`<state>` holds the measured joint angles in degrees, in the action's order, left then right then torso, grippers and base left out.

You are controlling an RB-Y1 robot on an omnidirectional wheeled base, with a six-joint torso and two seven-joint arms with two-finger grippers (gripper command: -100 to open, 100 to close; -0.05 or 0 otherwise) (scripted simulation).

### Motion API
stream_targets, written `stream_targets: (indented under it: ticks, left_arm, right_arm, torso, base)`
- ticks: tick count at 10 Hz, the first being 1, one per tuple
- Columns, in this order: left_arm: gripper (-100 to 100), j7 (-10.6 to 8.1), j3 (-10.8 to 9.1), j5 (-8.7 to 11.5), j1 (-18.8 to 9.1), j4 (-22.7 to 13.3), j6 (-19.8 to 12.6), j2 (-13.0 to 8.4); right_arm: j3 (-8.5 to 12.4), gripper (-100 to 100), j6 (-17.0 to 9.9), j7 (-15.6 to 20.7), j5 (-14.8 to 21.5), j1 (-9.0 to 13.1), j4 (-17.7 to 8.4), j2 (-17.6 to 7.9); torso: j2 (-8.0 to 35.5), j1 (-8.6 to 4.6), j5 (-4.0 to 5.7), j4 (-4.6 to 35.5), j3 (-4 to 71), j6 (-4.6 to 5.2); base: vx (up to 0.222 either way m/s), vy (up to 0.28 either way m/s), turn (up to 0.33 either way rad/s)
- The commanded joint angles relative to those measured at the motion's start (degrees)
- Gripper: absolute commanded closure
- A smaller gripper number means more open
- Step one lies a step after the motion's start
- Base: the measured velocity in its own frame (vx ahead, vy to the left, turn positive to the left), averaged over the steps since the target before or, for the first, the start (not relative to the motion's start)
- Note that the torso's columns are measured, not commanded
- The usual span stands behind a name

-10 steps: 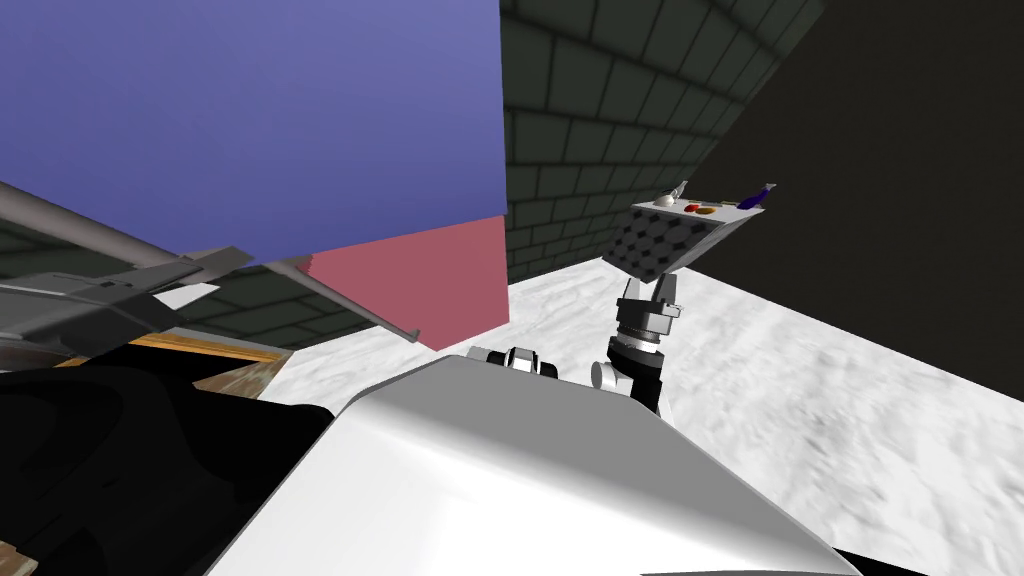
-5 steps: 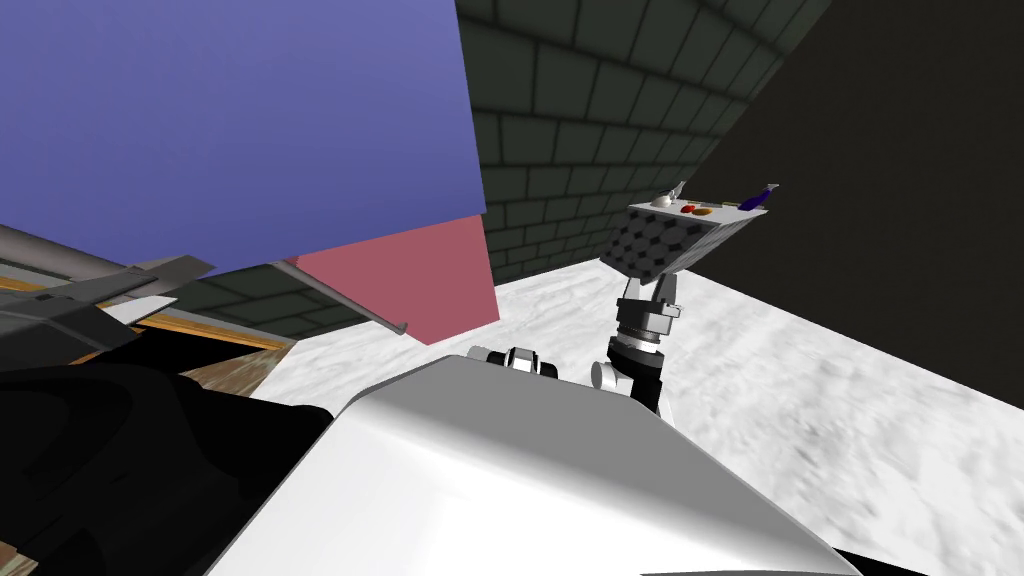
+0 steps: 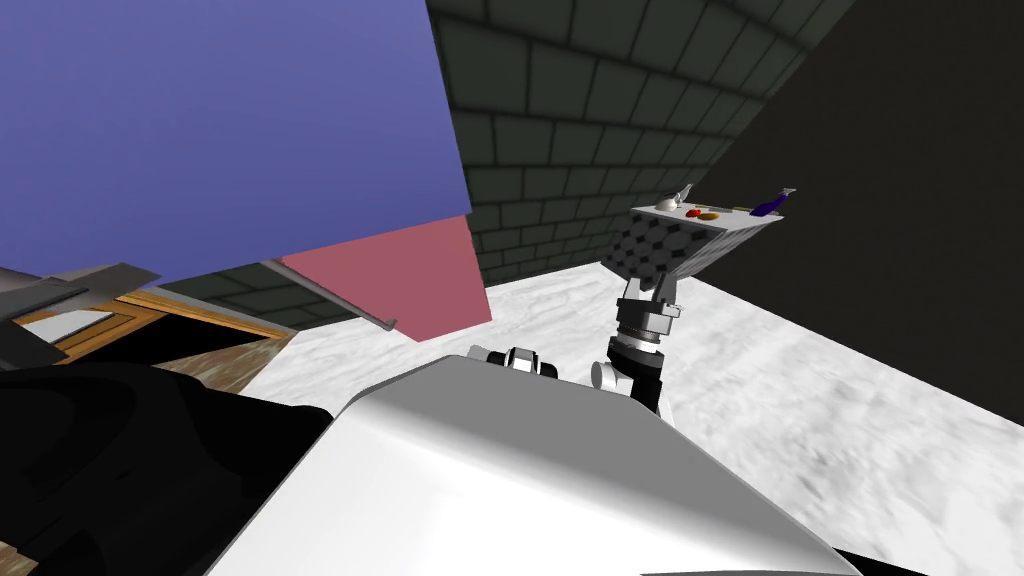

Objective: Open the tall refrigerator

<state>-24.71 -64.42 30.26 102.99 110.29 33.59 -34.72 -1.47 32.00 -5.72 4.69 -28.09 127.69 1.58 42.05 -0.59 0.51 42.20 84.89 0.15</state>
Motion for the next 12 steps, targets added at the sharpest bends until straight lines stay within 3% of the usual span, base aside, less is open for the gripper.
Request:
stream_targets:
  ticks: [1,5,7,12]
  left_arm:
    - [100,0.01,-0.06,0.22,-0.13,-1.34,-0.56,0.80]
    - [100,-0.10,0.15,0.62,-0.03,-3.46,-2.06,2.41]
    - [100,-0.07,0.84,0.52,-0.23,-3.92,-2.61,2.26]
    - [100,0.24,1.12,1.10,-0.03,-5.99,-5.85,5.00]
  right_arm:
    - [0.00,0,0.00,0.00,0.00,0.01,0.00,0.00]
    - [-0.01,0,0.00,0.00,0.00,0.00,0.00,0.01]
    - [0.01,0,0.00,0.00,0.00,0.00,0.00,-0.01]
    - [0.01,0,0.00,0.00,0.00,0.00,0.00,-0.01]
  torso:
    - [-0.01,0.09,0.00,-0.02,0.03,0.14]
    - [0.22,-0.05,0.09,0.09,-0.14,-0.16]
    - [0.14,0.17,0.15,0.06,0.01,-0.11]
    - [-0.07,0.14,-0.09,-0.06,0.04,0.06]
  base:
    - [0.071,-0.257,0.054]
    - [0.056,-0.303,0.082]
    - [0.062,-0.157,0.051]
    - [0.123,-0.204,0.060]
